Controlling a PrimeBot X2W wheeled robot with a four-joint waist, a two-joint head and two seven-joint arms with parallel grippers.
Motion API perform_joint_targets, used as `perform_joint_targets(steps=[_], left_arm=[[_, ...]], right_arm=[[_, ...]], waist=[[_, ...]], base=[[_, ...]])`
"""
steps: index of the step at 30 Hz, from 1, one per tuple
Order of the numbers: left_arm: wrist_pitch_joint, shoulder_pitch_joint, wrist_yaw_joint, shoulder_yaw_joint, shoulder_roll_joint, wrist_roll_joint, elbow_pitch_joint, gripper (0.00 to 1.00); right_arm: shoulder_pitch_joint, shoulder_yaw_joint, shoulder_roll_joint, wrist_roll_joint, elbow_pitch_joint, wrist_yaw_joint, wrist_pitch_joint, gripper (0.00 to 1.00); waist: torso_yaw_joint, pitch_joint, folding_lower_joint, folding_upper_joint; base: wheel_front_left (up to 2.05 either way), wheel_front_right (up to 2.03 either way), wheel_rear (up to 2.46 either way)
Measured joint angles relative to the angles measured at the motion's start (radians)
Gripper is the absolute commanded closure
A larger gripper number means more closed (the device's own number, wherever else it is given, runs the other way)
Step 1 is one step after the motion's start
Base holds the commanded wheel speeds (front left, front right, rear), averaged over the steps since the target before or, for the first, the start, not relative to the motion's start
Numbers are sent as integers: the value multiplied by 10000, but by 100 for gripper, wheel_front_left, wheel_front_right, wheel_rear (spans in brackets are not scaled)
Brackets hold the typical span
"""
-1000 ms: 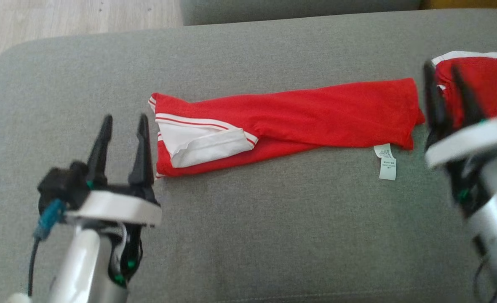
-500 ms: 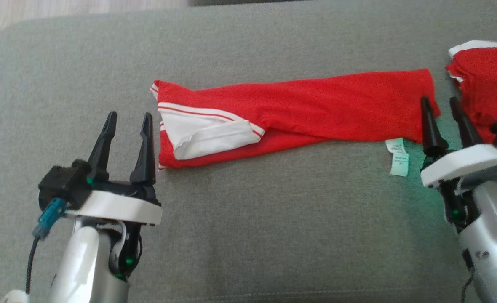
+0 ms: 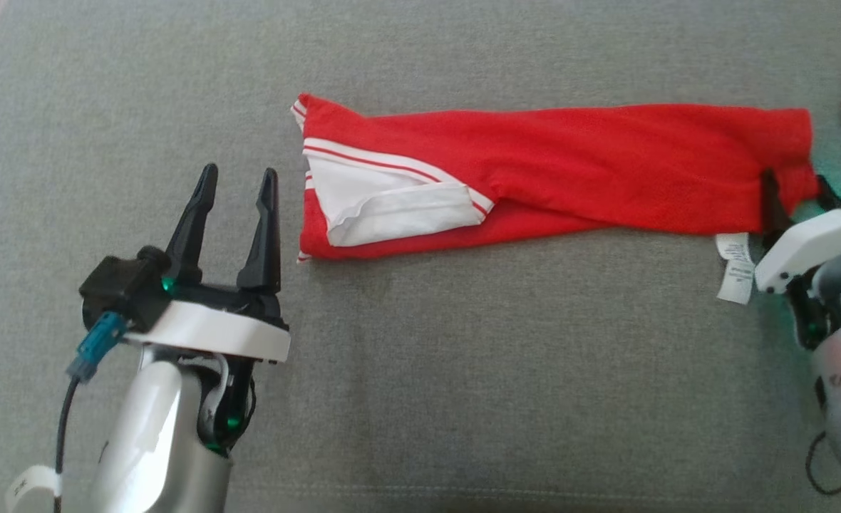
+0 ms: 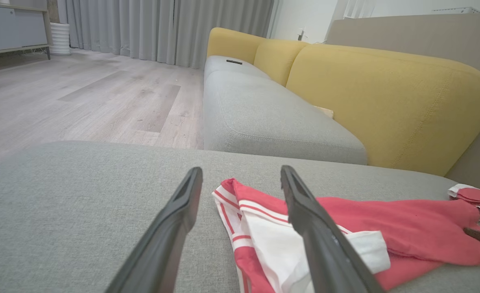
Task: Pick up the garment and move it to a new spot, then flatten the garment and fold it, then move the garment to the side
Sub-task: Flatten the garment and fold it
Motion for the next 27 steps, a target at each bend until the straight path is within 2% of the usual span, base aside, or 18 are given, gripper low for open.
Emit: perform_joint_targets(steps=[6,7,8,15,22,27], left_arm=[[0,-22,73,-128,-2,-73,0,0],[0,-22,86,-134,-2,-92,0,0],[0,-21,86,-138,-2,-92,2,0],[0,-21,92,-136,-4,-90,52,0],[0,20,82,-136,-4,-105,113,0],[0,131,82,-153,-4,-150,207,0]], right_arm=[[-719,-251,151,-355,635,0,234,0],[-780,-247,201,-355,671,0,259,70],[-806,-215,230,-355,677,0,263,100],[-812,-190,161,-213,725,0,84,100],[-781,-428,-838,217,585,0,-17,100],[-686,6,-489,963,-322,0,107,100]], waist=[[73,163,0,0],[51,168,0,0],[21,168,0,0],[-172,18,0,0],[-386,-364,0,0],[-515,-817,0,0]], base=[[0,0,0],[0,0,0],[0,0,0],[0,0,0],[0,0,0],[0,0,0]])
